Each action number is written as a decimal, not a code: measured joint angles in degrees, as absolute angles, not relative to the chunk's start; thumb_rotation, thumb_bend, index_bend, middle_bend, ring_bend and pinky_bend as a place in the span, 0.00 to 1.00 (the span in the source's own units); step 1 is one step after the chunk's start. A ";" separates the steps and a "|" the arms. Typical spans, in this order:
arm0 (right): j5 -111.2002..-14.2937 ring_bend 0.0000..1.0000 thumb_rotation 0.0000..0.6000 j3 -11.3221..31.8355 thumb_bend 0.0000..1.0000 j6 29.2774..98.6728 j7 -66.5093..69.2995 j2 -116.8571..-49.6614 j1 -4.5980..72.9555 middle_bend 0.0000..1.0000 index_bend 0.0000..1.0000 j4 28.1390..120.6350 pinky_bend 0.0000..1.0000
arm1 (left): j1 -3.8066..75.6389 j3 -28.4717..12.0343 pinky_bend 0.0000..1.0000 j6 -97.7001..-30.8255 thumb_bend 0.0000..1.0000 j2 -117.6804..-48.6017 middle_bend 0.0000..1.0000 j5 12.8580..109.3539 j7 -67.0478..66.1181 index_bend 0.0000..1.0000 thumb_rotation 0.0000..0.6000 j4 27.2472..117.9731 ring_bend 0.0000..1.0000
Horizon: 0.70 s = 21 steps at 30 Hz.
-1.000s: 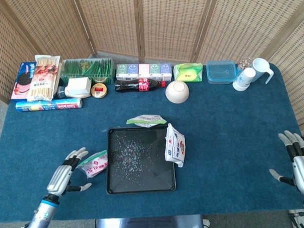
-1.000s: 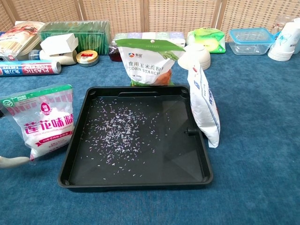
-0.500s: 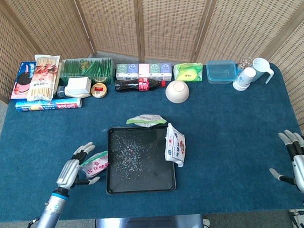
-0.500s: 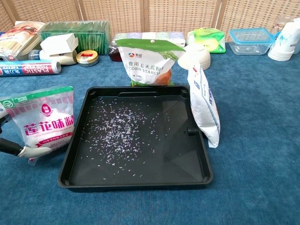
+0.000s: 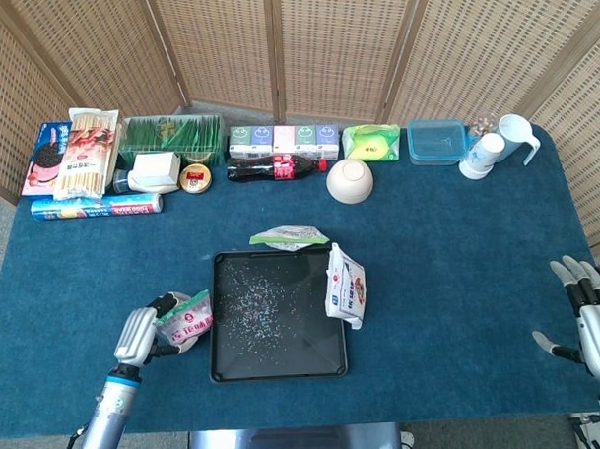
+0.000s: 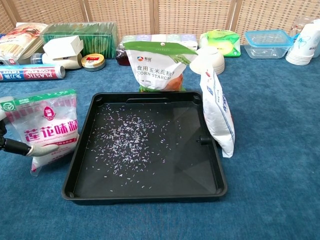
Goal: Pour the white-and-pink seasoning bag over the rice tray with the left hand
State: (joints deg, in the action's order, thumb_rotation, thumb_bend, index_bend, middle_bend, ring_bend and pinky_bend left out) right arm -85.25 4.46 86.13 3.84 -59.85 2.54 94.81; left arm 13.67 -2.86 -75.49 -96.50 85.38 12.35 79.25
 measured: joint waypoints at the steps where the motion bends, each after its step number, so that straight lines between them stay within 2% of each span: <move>1: -85.22 0.00 1.00 4.46 0.00 86.11 3.76 -59.89 2.55 0.02 0.09 94.79 0.00 | 13.71 -2.86 0.55 -75.50 0.25 -96.52 0.50 85.37 12.24 0.63 1.00 79.21 0.51; 13: -85.13 0.00 1.00 4.41 0.00 85.89 3.40 -60.05 2.64 0.02 0.09 94.80 0.00 | 14.55 -2.89 0.61 -76.66 0.31 -95.40 0.58 87.44 13.70 0.69 1.00 78.93 0.58; 21: -84.87 0.00 1.00 4.55 0.00 85.87 3.60 -60.02 2.65 0.02 0.09 94.77 0.00 | 18.30 -1.01 0.61 -77.33 0.31 -87.86 0.58 96.82 13.80 0.70 1.00 77.83 0.58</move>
State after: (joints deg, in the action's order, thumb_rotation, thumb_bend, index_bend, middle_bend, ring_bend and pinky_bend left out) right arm -84.87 4.55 85.87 3.60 -60.02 2.65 94.77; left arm 18.30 -1.01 -77.33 -87.86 96.82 13.80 77.83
